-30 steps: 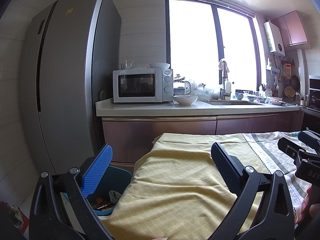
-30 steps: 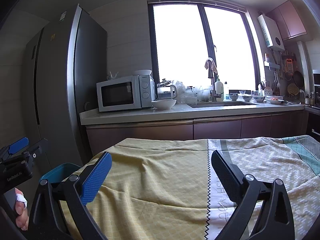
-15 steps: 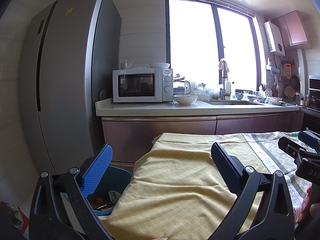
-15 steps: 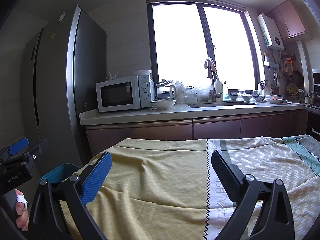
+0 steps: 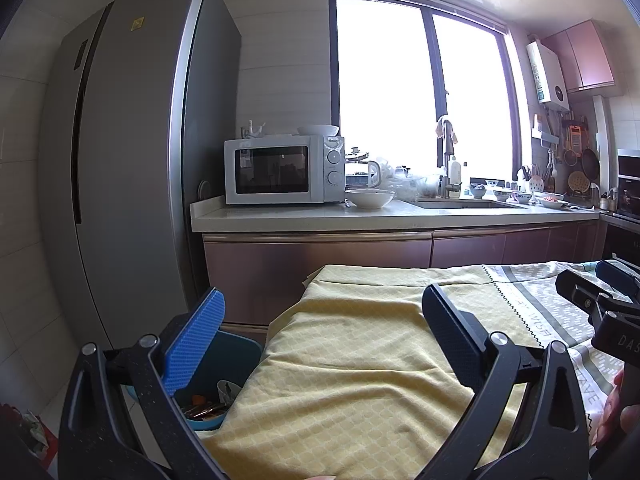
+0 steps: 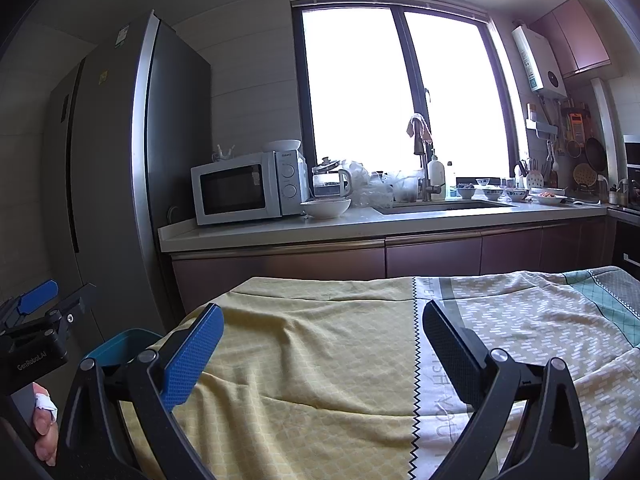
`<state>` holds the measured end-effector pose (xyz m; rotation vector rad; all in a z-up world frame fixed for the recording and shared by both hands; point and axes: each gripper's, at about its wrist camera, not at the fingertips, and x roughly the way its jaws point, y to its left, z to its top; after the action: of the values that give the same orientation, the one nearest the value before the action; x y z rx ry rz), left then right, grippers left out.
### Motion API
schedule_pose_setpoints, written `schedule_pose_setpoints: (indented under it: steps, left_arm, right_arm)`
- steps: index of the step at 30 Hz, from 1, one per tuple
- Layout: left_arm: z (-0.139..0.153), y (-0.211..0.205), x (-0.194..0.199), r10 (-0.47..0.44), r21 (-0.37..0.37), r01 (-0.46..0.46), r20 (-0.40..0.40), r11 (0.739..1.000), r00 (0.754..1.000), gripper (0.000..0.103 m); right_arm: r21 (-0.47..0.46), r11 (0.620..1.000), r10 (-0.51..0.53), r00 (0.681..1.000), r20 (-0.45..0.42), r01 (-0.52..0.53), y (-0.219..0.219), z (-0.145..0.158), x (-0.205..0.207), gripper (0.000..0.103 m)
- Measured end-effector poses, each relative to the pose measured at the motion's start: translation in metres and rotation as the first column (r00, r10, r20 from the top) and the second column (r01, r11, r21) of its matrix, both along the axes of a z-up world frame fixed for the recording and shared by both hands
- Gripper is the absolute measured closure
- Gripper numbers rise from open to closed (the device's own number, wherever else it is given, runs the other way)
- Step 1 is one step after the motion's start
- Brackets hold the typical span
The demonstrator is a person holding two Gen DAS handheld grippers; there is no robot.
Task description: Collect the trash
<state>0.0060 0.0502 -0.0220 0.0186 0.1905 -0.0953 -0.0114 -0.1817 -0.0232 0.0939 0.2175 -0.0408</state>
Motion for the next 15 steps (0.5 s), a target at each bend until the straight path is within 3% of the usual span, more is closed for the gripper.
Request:
schedule_pose_setpoints:
  steps: [15]
  left_arm:
    - [-0.0013, -0.0007, 0.0007, -0.002, 0.002, 0.002, 0.001, 1.0, 1.0, 0.006]
  right_arm:
    - [0.006, 1.0, -0.005, 1.0, -0.002, 0.005, -0.0011, -0.0005, -0.001, 0.007]
